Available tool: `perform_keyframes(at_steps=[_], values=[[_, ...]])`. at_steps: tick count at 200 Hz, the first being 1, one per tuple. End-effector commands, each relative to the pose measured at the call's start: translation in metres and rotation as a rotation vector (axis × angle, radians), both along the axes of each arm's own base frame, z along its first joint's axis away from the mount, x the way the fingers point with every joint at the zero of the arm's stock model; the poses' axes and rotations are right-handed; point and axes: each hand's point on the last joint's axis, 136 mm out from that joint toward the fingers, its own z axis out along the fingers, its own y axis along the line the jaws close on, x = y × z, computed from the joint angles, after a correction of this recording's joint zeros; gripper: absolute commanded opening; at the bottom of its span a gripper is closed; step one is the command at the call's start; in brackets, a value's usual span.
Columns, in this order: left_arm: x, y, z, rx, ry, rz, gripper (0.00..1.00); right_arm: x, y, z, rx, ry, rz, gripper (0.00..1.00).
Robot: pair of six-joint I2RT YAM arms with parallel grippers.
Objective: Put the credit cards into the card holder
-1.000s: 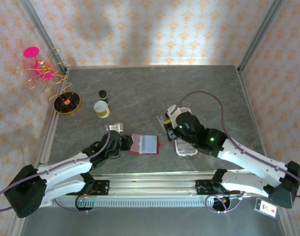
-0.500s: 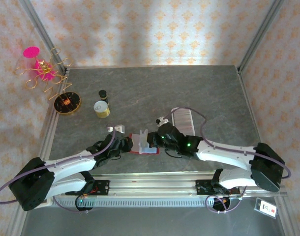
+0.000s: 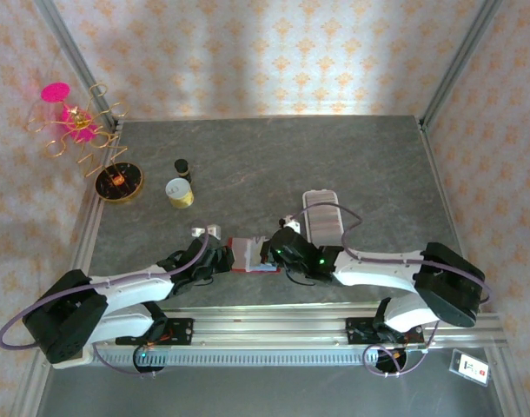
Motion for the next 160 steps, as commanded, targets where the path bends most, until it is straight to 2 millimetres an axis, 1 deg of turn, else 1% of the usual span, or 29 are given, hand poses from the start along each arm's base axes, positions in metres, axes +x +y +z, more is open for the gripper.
perform_keyframes(at_steps=[1, 28, 60, 130, 160], values=[[-0.004, 0.006, -0.011, 0.026, 0.01, 0.007, 0.09, 0.01, -0.003, 0.002, -0.007, -0.026, -0.06, 0.0], [-0.009, 0.011, -0.021, 0.052, 0.037, 0.007, 0.09, 0.011, -0.002, -0.002, -0.015, -0.027, -0.07, 0.0], [-0.012, 0.013, -0.027, 0.06, 0.057, 0.009, 0.08, 0.013, 0.002, -0.007, -0.007, -0.02, -0.07, 0.0], [-0.017, 0.017, -0.031, 0.068, 0.069, 0.014, 0.08, 0.015, 0.009, -0.011, 0.017, -0.016, -0.077, 0.0], [-0.017, 0.017, -0.03, 0.066, 0.065, 0.017, 0.08, 0.015, 0.007, -0.016, 0.012, -0.007, -0.088, 0.0]])
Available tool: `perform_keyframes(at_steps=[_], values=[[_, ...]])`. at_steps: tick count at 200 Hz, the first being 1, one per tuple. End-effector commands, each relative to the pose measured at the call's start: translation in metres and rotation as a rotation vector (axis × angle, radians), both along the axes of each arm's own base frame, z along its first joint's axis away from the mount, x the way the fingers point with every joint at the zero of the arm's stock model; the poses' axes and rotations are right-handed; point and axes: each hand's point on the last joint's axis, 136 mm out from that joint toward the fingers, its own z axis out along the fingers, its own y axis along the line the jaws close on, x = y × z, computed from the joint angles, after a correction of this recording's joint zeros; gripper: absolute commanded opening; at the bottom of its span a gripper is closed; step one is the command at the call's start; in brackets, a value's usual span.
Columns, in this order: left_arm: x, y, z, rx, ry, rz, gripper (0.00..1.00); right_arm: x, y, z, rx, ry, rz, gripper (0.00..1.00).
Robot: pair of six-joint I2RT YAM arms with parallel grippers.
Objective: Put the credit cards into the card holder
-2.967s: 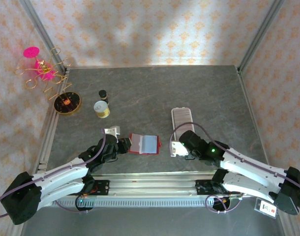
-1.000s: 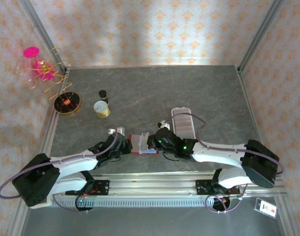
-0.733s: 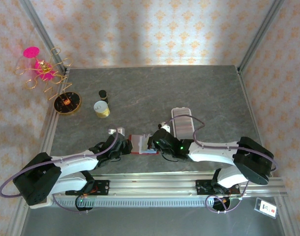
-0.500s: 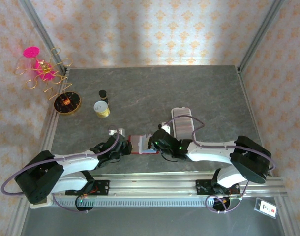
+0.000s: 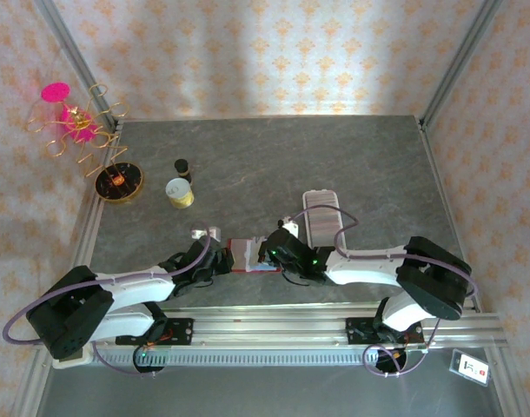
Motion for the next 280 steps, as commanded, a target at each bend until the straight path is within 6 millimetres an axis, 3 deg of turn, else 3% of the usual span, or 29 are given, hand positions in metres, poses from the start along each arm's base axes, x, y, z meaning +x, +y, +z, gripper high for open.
perform_keyframes(at_steps=[1, 130, 280], values=[[-0.014, 0.015, -0.02, 0.063, 0.059, 0.015, 0.08, 0.007, 0.002, 0.003, 0.016, -0.02, -0.039, 0.0], [-0.015, 0.015, -0.018, 0.043, 0.051, 0.021, 0.08, 0.002, -0.014, -0.002, -0.001, -0.014, -0.067, 0.0], [-0.015, 0.013, -0.018, 0.03, 0.051, 0.02, 0.07, -0.006, -0.001, -0.004, 0.119, 0.036, -0.045, 0.0]])
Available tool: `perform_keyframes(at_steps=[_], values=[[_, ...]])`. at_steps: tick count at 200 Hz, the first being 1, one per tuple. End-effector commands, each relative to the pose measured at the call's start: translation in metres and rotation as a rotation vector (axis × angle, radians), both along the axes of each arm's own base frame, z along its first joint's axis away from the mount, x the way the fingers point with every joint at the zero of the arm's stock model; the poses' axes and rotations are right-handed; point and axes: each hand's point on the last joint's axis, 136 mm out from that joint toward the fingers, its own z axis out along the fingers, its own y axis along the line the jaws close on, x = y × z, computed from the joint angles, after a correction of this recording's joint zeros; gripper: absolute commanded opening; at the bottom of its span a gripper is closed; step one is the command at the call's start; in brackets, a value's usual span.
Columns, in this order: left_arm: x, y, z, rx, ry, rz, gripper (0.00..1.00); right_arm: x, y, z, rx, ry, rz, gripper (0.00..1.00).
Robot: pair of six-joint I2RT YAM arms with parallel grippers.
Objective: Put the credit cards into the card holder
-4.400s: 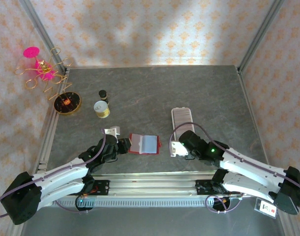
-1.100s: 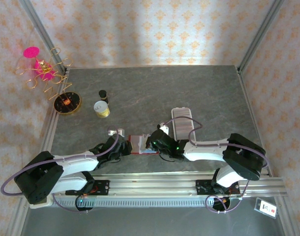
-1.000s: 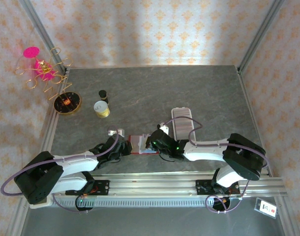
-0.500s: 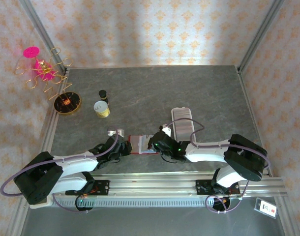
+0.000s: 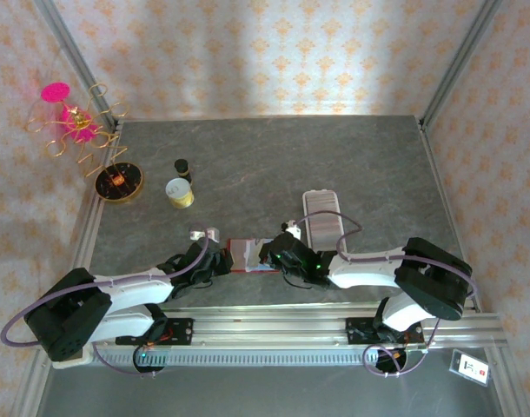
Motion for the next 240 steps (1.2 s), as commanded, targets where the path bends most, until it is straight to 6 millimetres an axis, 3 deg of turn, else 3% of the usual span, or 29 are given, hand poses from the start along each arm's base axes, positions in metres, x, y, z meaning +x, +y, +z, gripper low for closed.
perform_keyframes(at_steps=[1, 127, 163, 240], values=[[-0.013, 0.012, -0.018, 0.049, 0.057, 0.008, 0.07, -0.002, -0.001, 0.0, 0.02, 0.004, -0.012, 0.0], [-0.012, 0.009, -0.016, 0.036, 0.053, 0.004, 0.07, 0.001, -0.014, -0.008, -0.06, -0.011, -0.032, 0.0], [-0.015, 0.011, -0.018, 0.039, 0.059, 0.002, 0.07, 0.003, -0.022, 0.0, -0.089, -0.048, -0.043, 0.0], [-0.017, 0.01, -0.019, 0.024, 0.058, 0.003, 0.07, -0.003, -0.004, -0.001, 0.031, -0.017, -0.002, 0.0]])
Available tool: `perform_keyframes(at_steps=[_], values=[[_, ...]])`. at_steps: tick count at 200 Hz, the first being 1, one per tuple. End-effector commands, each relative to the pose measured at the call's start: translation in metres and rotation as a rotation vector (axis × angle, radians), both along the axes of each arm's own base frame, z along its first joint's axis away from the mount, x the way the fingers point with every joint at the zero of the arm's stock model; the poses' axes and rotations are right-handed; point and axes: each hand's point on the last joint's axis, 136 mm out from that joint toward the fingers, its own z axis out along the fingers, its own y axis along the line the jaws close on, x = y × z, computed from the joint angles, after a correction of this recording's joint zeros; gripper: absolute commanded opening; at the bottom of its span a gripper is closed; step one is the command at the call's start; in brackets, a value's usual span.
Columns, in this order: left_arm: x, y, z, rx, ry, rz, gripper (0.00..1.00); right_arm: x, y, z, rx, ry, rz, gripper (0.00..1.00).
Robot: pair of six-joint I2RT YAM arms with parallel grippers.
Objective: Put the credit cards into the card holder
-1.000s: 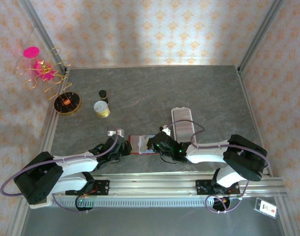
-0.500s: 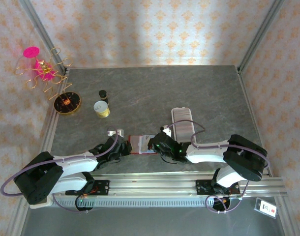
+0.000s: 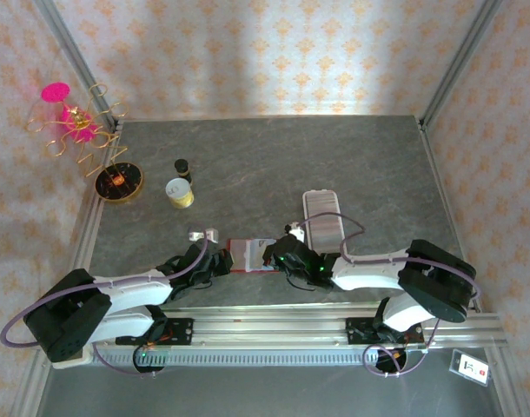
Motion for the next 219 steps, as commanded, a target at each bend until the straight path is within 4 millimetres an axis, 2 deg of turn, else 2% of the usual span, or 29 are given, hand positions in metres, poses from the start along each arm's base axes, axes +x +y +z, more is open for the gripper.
perform_keyframes(at_steps=[1, 53, 85, 174, 219], values=[[-0.016, 0.01, -0.019, 0.042, 0.067, -0.004, 0.07, 0.0, 0.006, 0.004, 0.05, -0.007, 0.0, 0.0], [-0.017, 0.011, -0.019, 0.039, 0.067, -0.002, 0.07, -0.001, 0.012, 0.005, 0.086, 0.002, 0.01, 0.0], [-0.017, 0.011, -0.018, 0.039, 0.063, -0.002, 0.07, -0.001, 0.007, -0.003, 0.046, 0.012, -0.003, 0.0], [-0.016, 0.01, -0.018, 0.036, 0.064, -0.002, 0.07, 0.001, -0.005, -0.005, 0.011, -0.006, -0.028, 0.0], [-0.016, 0.01, -0.017, 0.034, 0.062, -0.001, 0.07, 0.0, -0.001, -0.006, 0.02, -0.002, -0.017, 0.0]])
